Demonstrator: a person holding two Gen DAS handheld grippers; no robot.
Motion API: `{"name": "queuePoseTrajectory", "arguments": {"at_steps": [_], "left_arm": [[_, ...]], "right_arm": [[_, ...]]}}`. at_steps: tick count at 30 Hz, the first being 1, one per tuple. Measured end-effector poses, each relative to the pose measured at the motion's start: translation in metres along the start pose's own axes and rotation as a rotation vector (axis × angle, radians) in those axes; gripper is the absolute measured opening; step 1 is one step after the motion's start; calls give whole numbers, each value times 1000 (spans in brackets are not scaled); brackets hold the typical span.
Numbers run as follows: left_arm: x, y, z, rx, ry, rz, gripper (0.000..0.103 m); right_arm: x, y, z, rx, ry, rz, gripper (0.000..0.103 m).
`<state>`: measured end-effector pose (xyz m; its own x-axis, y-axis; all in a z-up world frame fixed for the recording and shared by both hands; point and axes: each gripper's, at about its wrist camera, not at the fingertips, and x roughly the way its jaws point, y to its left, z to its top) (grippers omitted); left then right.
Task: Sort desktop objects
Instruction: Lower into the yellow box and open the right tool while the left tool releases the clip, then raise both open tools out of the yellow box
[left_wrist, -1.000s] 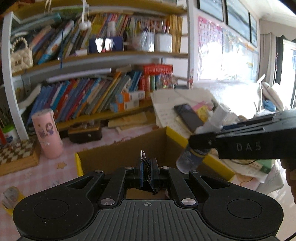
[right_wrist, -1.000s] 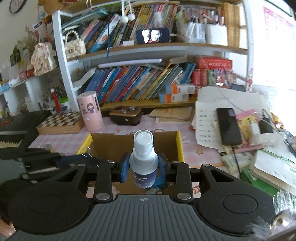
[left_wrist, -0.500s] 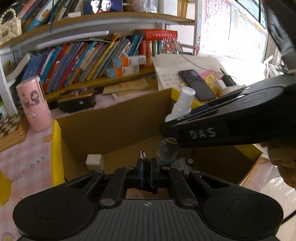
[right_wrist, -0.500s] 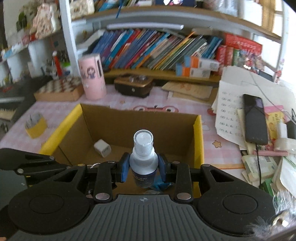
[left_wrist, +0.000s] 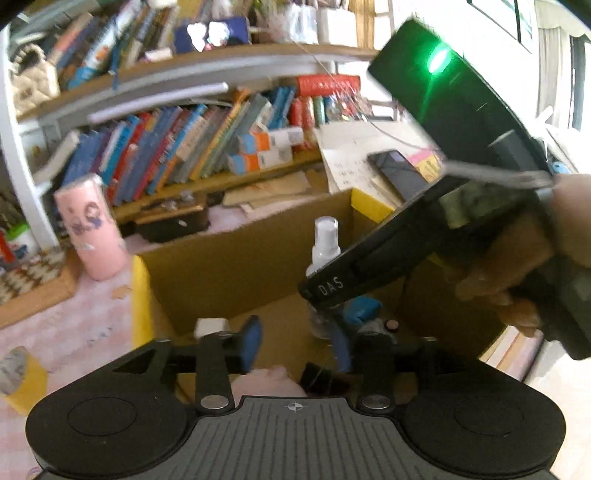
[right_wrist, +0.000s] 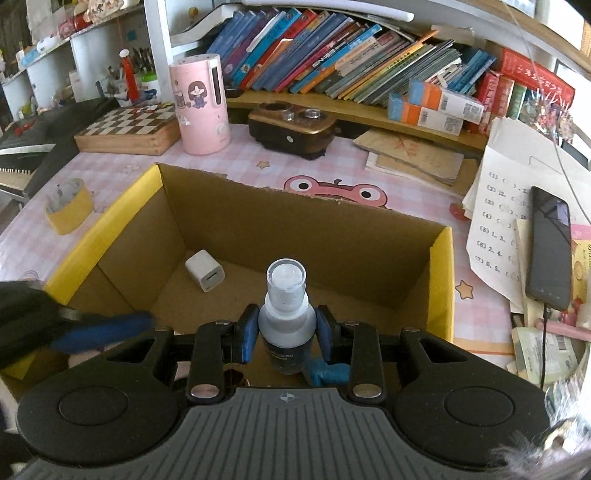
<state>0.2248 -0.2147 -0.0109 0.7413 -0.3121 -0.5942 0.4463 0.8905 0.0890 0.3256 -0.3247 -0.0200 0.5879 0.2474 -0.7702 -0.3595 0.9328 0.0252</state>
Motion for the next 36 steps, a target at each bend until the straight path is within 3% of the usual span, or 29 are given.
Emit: {"name": "queuePoseTrajectory", "arguments": {"at_steps": [10, 12, 14, 15, 27, 36], "left_arm": [[-55, 18, -4, -98, -86, 88, 86], [-62, 22, -6, -104, -108, 105, 89], [-66, 25, -8, -111, -116, 123, 92], [-67, 27, -8, -118, -114, 130, 94], [-79, 33, -16, -165, -133, 136, 100], [-98, 35, -31, -163, -144, 146, 102]], "right_arm": [[23, 13, 13, -91, 26, -12, 31], [25, 14, 14, -96, 15, -20, 37], [20, 14, 16, -95, -19, -20, 56], [16, 15, 17, -94, -40, -21, 58], [-51, 16, 1, 17, -229, -66, 62], [-110, 19, -41, 89, -362, -190, 68]]}}
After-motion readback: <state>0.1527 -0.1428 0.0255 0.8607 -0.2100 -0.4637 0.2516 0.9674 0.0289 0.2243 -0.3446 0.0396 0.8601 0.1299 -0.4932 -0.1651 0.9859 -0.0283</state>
